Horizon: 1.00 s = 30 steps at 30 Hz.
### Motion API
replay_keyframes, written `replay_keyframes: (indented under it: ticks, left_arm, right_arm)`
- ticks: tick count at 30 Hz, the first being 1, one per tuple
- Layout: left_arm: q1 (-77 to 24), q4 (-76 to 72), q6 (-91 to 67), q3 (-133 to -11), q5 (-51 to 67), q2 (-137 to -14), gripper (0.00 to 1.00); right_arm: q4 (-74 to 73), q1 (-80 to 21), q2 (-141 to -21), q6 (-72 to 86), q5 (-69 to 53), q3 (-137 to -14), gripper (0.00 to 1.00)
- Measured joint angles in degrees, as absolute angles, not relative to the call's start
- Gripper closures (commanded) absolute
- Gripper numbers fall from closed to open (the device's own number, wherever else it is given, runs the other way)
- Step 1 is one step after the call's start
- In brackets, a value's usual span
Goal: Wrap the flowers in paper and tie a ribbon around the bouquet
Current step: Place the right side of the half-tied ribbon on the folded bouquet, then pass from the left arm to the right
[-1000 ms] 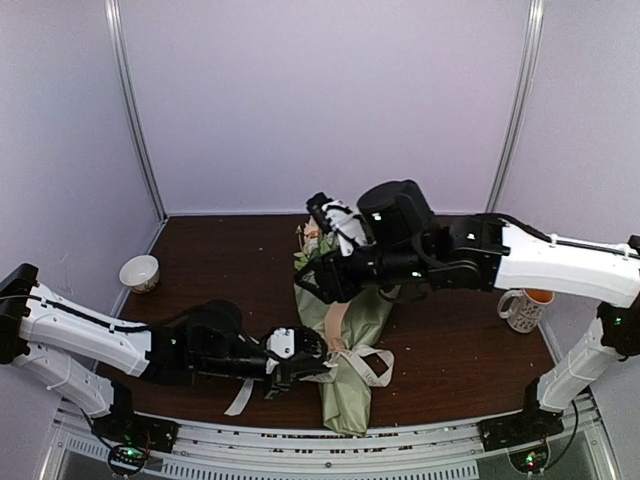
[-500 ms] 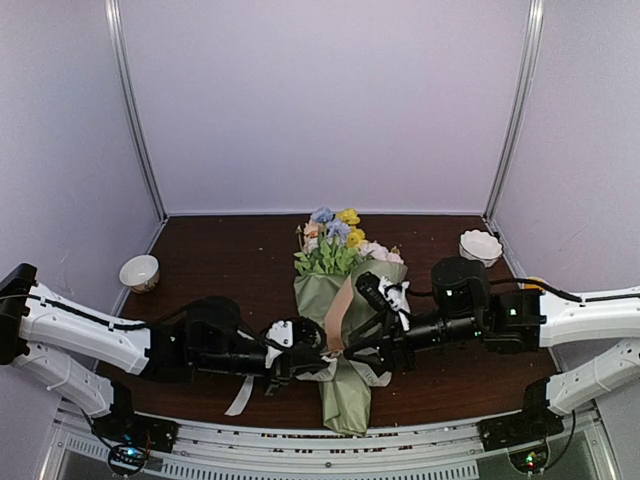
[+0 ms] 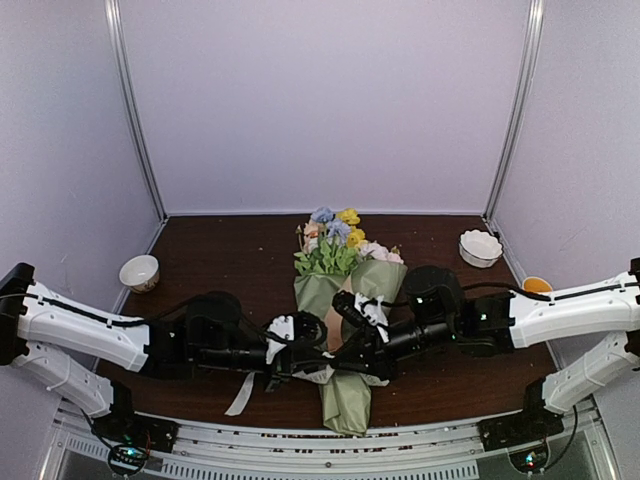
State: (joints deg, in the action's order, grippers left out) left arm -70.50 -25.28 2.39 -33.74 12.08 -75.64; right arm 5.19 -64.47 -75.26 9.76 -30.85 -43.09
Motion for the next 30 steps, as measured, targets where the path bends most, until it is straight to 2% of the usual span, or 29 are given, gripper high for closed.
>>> replay_keyframes:
  ticks: [6,7,9,11,18,21,24,28,30]
  left_arm:
    - [-70.11,-23.68,2.46,-34.46,12.45,-75.68,1.00]
    - [-70.11,-23.49,2.46,-34.54,12.49,-75.70,0.95]
    - [-70.06,-22.20,2.39,-35.24,12.71,-75.72,0.62]
    - [-70.00,-19.99,2.02,-36.69,12.01,-75.79,0.43]
    - [-69.60,-2.31,-4.27,-44.42,2.87,-73.54,0.11]
    - [-69.80,6.50,-10.26,-45.01,-2.50,-69.34,0.10]
    - [-69.47,14.50,-16.60,-44.77,-7.20,-66.83,0.18]
    - [-66.02,22.57,-24.21,-41.89,-9.54,-67.29,0.34]
    - [-63.57,25.61,-26.72,-40.23,-9.15,-69.76,0.36]
  right_arm:
    - [4.78,-64.25,-75.22,9.47,-32.12,-43.11,1.00]
    - [4.78,-64.25,-75.22,9.50,-32.16,-43.11,1.00]
    - [4.97,-64.25,-74.98,9.61,-32.10,-42.83,1.00]
    - [4.95,-64.23,-74.22,9.65,-31.94,-42.44,1.00]
    - [6.33,-64.20,-73.34,10.92,-29.26,-41.98,1.00]
    - [7.90,-64.18,-73.34,11.11,-28.29,-41.67,1.00]
    - [8.03,-64.18,-73.38,11.11,-28.03,-41.71,1.00]
    - [8.01,-64.18,-73.87,10.90,-28.03,-41.80,1.00]
    - [7.94,-64.18,-74.28,10.87,-28.03,-41.95,1.00]
